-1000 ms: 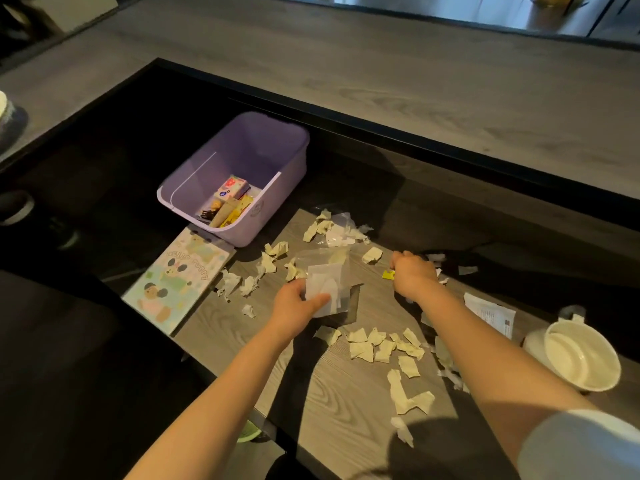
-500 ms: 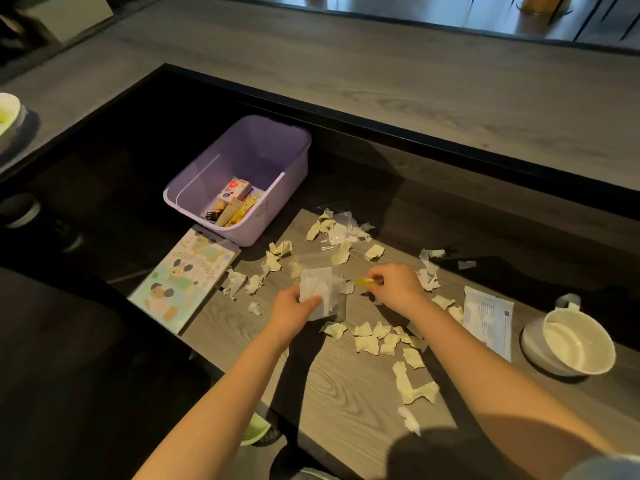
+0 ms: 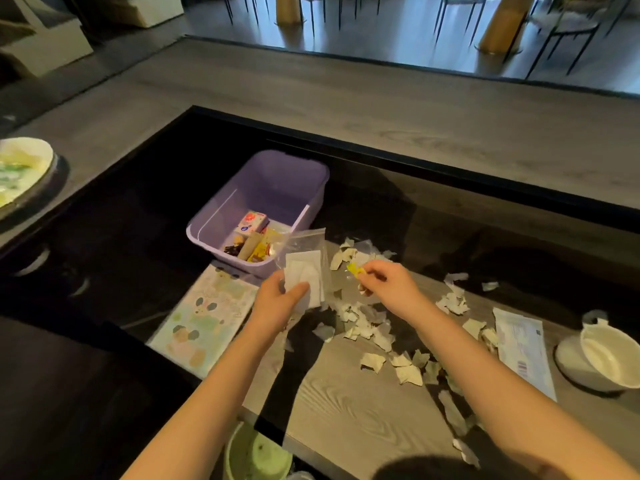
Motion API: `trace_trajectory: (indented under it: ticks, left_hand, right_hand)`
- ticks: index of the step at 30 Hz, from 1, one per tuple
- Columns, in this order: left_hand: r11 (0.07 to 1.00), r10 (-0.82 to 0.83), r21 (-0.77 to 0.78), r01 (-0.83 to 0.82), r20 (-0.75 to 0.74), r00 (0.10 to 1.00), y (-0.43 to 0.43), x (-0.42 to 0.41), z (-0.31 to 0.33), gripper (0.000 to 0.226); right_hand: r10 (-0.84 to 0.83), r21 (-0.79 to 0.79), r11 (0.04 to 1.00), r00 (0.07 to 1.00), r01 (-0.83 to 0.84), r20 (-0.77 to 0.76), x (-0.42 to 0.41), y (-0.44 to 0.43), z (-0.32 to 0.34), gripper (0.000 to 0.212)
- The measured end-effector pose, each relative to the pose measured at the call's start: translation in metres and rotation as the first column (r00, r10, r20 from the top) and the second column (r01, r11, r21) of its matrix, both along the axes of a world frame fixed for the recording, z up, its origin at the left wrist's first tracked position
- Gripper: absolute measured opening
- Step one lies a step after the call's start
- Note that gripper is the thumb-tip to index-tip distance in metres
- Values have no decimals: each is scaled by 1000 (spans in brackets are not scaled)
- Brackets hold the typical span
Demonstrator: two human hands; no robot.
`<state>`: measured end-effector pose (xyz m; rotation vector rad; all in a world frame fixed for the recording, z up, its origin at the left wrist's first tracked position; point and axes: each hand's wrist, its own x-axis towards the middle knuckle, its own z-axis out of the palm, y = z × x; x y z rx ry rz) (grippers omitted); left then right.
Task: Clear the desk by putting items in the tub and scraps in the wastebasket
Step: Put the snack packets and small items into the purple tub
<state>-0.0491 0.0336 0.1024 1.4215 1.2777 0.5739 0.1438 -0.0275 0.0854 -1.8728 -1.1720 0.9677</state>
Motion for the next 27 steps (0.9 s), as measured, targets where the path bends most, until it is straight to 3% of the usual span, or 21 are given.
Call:
trace_trajectory:
  ticks: [8, 13, 15, 18, 21, 25, 26, 27]
  left_hand:
    - [972, -11, 234, 27, -73, 997, 112, -45, 22, 16]
    - [956, 4, 276, 99, -351, 936, 188, -50, 19, 23]
    - [956, -37, 237, 175, -492, 870, 213, -49, 11, 23]
    - [951, -195, 60, 303, -644, 740, 244, -47, -4, 34]
    - [917, -296, -71, 392, -780, 552, 255, -42, -14, 38]
    - [818, -475, -304, 489, -836, 275, 256, -36, -23, 34]
    - [808, -480, -325, 491, -846, 230, 260, -35, -30, 32]
    - [828, -475, -338, 447, -846, 242, 260, -35, -33, 30]
  right_hand:
    - [-72, 103, 992, 995, 79, -74, -51, 76, 22, 11]
    - [-94, 114, 989, 995, 95, -16, -68, 121, 24, 10]
    - [-102, 98, 990, 995, 102, -8, -71, 136, 22, 12]
    - [-103, 92, 991, 995, 102, 7, -76, 152, 21, 12]
    - [-83, 85, 993, 996, 80, 31, -79, 163, 20, 14]
    - [-66, 83, 995, 996, 60, 65, -80, 173, 17, 17]
    - [-66, 86, 995, 995, 60, 72, -80, 175, 16, 17]
    - [-65, 89, 994, 995, 58, 78, -80, 178, 14, 17]
